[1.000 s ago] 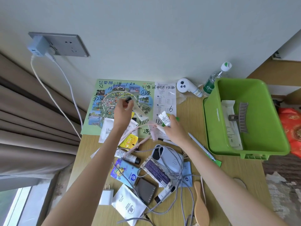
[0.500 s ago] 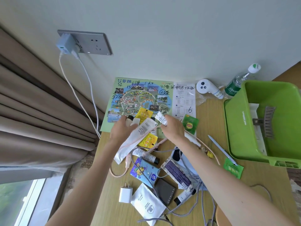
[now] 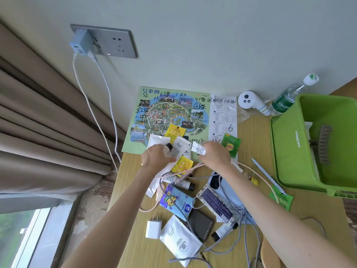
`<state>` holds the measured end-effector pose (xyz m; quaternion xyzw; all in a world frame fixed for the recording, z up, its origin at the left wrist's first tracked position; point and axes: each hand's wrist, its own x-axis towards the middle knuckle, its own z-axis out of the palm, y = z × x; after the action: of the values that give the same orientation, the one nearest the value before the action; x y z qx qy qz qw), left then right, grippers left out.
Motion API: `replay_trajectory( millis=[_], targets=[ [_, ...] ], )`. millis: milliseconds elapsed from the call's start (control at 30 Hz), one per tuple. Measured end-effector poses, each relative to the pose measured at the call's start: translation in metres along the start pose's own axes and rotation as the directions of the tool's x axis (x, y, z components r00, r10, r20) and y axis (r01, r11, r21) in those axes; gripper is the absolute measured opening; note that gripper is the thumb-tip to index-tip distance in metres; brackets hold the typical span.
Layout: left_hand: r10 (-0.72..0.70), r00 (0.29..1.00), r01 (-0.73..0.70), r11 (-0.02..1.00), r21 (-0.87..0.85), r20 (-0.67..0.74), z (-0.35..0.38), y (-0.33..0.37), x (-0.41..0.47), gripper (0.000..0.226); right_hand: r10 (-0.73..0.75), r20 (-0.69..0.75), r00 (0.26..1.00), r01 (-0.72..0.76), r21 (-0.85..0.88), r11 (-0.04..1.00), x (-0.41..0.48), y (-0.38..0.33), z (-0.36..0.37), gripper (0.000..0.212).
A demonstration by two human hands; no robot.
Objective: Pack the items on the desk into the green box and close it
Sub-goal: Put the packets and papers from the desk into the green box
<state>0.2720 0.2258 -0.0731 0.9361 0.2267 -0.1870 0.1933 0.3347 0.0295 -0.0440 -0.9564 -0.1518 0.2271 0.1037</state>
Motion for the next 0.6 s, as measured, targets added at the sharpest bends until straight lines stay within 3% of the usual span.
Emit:
replay_trajectory(
  millis=[167,267,467,600],
  targets=[
    [0.040,0.997,-0.032,0.992,-0.125,0.064,-0.014,-0.005,0.006,0.042,0.068,-0.053,0.996,-0.061,0.124,0.990,0.001,-0.013,0.009,0.014],
    [0.002,1.000,0.003,0.953,-0.302,0.017,-0.031,-0.014,0.009,0.033,0.122,-0.076,0.990,-0.108,0.161,0.981,0.005,-0.023,0.015,0.023],
    [-0.132,0.985,0.054,0.851,-0.523,-0.114,-0.053,-0.045,0.014,0.052,0.194,-0.078,0.978,-0.180,0.158,0.971,0.008,-0.039,0.024,0.043],
    [-0.241,0.970,0.194,0.840,-0.507,-0.028,-0.038,-0.056,0.014,0.064,0.210,-0.071,0.975,-0.204,0.086,0.975,0.011,-0.043,0.027,0.050]
  ],
)
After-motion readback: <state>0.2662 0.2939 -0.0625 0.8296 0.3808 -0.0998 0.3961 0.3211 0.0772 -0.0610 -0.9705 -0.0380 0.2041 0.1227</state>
